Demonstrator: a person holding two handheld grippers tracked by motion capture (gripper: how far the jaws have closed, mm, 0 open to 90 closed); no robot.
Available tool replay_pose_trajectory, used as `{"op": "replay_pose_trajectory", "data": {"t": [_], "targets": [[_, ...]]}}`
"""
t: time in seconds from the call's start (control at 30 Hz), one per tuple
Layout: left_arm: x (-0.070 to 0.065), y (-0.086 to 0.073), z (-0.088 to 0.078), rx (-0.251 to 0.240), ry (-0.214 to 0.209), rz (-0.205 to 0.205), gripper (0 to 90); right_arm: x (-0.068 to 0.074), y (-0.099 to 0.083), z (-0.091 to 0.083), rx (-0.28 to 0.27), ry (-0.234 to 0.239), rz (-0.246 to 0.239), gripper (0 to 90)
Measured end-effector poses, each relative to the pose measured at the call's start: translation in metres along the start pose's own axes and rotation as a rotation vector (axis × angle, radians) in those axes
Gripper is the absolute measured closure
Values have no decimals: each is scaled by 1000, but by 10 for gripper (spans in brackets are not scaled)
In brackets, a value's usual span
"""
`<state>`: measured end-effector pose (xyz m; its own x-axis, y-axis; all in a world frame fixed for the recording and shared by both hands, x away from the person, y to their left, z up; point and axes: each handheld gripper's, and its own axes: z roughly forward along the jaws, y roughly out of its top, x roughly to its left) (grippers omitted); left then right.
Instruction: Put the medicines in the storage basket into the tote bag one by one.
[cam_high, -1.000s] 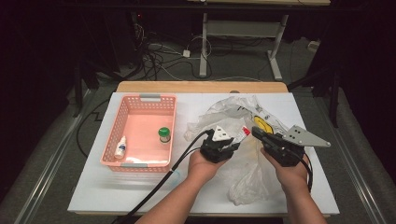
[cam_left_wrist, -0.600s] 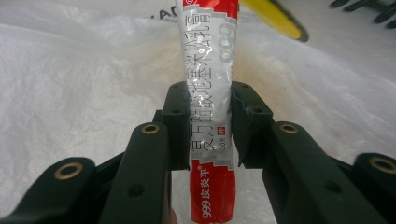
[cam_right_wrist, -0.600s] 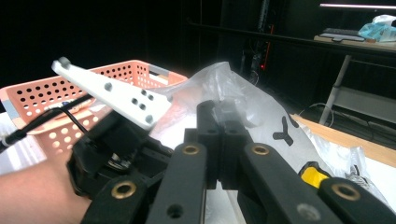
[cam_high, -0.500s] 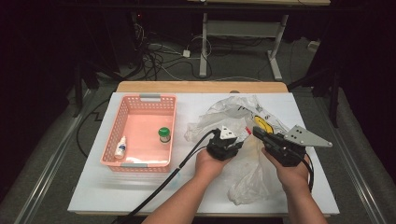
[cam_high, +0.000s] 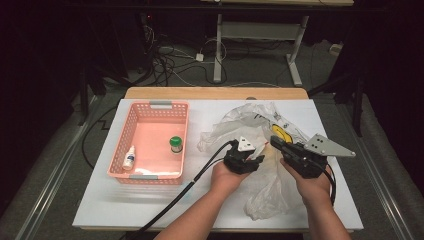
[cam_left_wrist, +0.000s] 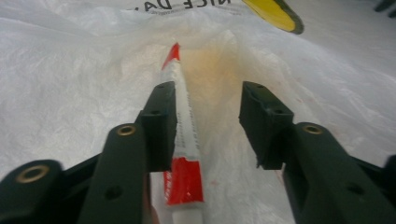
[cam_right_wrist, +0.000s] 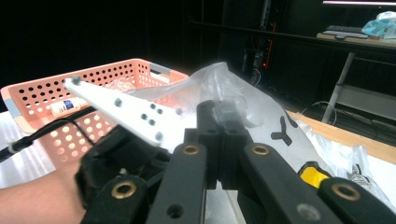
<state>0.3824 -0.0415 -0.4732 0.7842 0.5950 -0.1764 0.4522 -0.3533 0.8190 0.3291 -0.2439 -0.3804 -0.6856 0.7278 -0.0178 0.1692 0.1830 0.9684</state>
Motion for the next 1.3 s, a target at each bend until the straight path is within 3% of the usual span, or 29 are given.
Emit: {"op": "replay_pose_trajectory", "data": {"t": [0.3,0.53,0.73,0.83,0.93,1.03,1.2,1.3], "targets": [[-8,-11,-17,17,-43,29,404,2,1,0,-1,2,-3,900],[-11,-20,-35,20,-68,17,286,1,1,-1,-2,2,-1,900],[-10,-26,-54,24,-67,2,149,1,1,-2,1,-1,-1,900],[-11,-27,-68,5,-59,11,143,1,1,-1,2,-2,-6,900],[-12,-27,-80,-1,-56,5,58,1,1,-2,4,-2,-10,900],[-14,-27,-93,0,-49,27,0,1,1,-2,5,-4,-5,900],[-14,-28,-113,-1,-30,47,0,2,1,-1,7,-2,-8,900],[-8,-30,-125,-12,-28,32,0,3,2,-1,8,-2,-8,900]]}}
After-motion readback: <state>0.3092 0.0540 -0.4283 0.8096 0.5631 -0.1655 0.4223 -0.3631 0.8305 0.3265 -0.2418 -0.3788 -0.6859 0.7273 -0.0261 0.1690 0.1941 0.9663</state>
